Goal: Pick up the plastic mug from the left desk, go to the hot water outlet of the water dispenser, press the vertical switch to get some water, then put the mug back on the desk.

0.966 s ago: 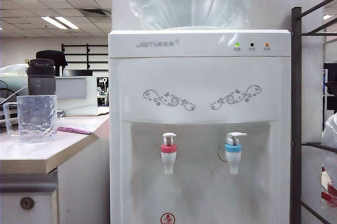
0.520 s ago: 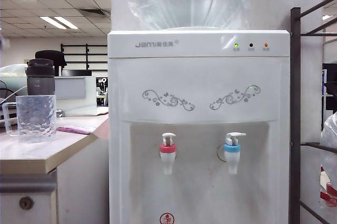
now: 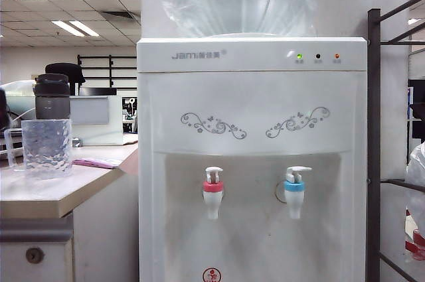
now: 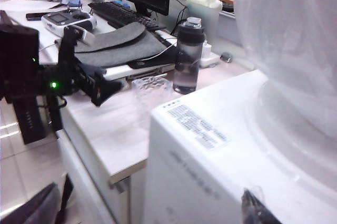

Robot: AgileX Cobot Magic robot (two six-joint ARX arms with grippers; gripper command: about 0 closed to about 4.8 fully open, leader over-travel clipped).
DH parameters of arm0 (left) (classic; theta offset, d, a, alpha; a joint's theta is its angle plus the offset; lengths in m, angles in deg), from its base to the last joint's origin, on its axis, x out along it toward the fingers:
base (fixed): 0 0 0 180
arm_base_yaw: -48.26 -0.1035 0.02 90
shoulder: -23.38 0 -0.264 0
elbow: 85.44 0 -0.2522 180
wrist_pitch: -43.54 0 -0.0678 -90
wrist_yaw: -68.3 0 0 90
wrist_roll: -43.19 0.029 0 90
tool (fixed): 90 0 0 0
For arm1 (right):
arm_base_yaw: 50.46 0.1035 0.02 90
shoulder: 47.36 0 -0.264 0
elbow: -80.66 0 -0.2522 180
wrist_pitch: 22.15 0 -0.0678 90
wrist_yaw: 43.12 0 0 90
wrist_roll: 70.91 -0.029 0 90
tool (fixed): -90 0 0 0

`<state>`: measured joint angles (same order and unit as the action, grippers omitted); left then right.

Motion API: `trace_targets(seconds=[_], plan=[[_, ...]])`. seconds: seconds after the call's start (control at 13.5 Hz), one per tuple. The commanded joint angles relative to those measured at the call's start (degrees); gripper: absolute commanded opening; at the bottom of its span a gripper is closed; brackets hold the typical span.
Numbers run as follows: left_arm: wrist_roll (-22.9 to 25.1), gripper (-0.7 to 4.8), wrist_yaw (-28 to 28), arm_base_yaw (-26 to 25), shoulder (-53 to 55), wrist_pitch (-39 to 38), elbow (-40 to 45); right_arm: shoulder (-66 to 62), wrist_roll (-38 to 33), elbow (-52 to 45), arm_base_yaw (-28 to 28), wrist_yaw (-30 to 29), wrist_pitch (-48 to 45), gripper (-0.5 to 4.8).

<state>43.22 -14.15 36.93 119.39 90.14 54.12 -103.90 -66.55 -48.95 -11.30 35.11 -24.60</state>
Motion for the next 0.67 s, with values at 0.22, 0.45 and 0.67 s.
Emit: trace_targets(seconds=[0.22,0.45,0.67], plan=[[2.75,4.79,0.20,-0.26,10.54,0.17,-6.40,-0.37,-1.42,0.24,-0.55,0.11,-6.56,4.79],[2.80,4.79,0.20,-0.13,16.04,0.20,-12.13,-0.39,-1.33,0.24,-0.55,0.15,-6.27,4.79],[2.78,3.39,0.44,-0.13,16.68,0.63,-14.84,-0.42,-1.36,0.24,-0.52,0.22,-5.46,4.79]])
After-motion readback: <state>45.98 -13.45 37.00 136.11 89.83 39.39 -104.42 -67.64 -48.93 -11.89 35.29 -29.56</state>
